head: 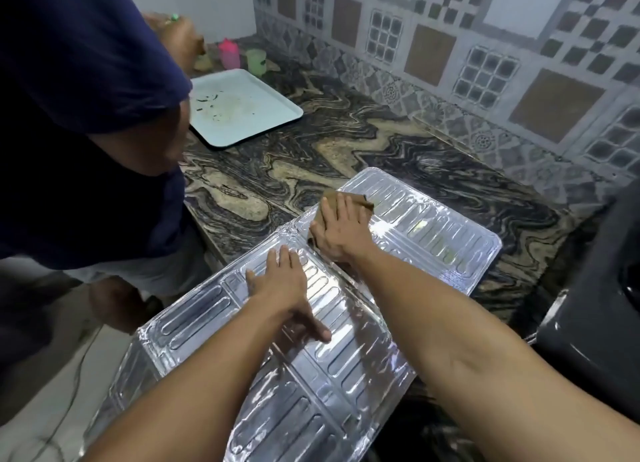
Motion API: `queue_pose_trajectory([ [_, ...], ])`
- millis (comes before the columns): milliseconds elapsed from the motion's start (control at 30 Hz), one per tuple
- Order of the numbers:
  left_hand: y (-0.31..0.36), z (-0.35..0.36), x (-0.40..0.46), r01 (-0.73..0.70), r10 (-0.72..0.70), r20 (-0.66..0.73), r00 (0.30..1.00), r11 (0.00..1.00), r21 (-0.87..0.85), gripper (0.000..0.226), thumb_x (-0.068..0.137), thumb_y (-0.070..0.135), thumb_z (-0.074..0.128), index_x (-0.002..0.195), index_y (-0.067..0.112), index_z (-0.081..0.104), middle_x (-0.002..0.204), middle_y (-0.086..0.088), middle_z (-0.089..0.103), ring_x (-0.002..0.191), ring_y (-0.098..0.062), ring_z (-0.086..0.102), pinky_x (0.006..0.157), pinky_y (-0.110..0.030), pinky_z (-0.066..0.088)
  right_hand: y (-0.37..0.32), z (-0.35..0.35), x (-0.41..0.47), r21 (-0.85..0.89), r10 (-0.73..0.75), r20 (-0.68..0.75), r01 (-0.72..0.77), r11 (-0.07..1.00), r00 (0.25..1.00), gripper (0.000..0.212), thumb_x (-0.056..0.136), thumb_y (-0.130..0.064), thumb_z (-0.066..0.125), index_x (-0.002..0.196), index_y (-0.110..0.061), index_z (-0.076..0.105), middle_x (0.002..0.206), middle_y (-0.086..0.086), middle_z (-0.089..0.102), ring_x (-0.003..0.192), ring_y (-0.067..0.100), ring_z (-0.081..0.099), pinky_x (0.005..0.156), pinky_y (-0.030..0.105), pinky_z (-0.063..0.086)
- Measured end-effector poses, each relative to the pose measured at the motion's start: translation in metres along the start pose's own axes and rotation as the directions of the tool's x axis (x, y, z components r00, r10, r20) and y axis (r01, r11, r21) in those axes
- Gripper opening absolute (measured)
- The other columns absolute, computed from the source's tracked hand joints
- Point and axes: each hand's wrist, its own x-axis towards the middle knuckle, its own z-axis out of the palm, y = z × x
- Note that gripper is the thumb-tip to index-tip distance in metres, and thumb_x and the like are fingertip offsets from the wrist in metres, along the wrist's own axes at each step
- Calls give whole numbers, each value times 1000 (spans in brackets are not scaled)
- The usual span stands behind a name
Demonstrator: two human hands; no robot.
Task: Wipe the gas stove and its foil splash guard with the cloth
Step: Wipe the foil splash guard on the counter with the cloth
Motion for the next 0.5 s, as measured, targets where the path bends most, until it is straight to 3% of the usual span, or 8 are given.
queue_pose_trajectory([
  [167, 4, -8, 3, 6, -3, 41, 999, 998, -57, 163, 36, 70, 84, 148, 28, -26, 155, -14, -32, 143, -43, -25, 108, -74, 3, 56, -18, 10, 32, 129, -1, -129, 991, 992, 67, 95, -60, 10, 152, -27, -4, 160, 15, -11, 147, 31, -13, 116, 51, -7],
  [267, 6, -10, 3, 10, -7, 45, 999, 998, -58, 160, 38, 68, 85, 148, 31, -25, 155, -14, -33, 142, -45, -24, 106, -75, 7, 88, -23, 4, 57, 243, -12, -242, 969, 970, 68, 95, -61, 10, 153, -26, -1, 160, 14, -11, 147, 31, -13, 115, 51, -8],
  [500, 9, -10, -2, 0, 2, 21, 1000, 997, -75, 159, 39, 67, 85, 150, 30, -22, 156, -14, -30, 142, -46, -21, 105, -76, 8, 105, -14, -23, 123, 593, -43, -585, 802, 804, 67, 97, -52, 12, 153, -17, -1, 161, 16, -4, 147, 37, -7, 117, 52, -6],
])
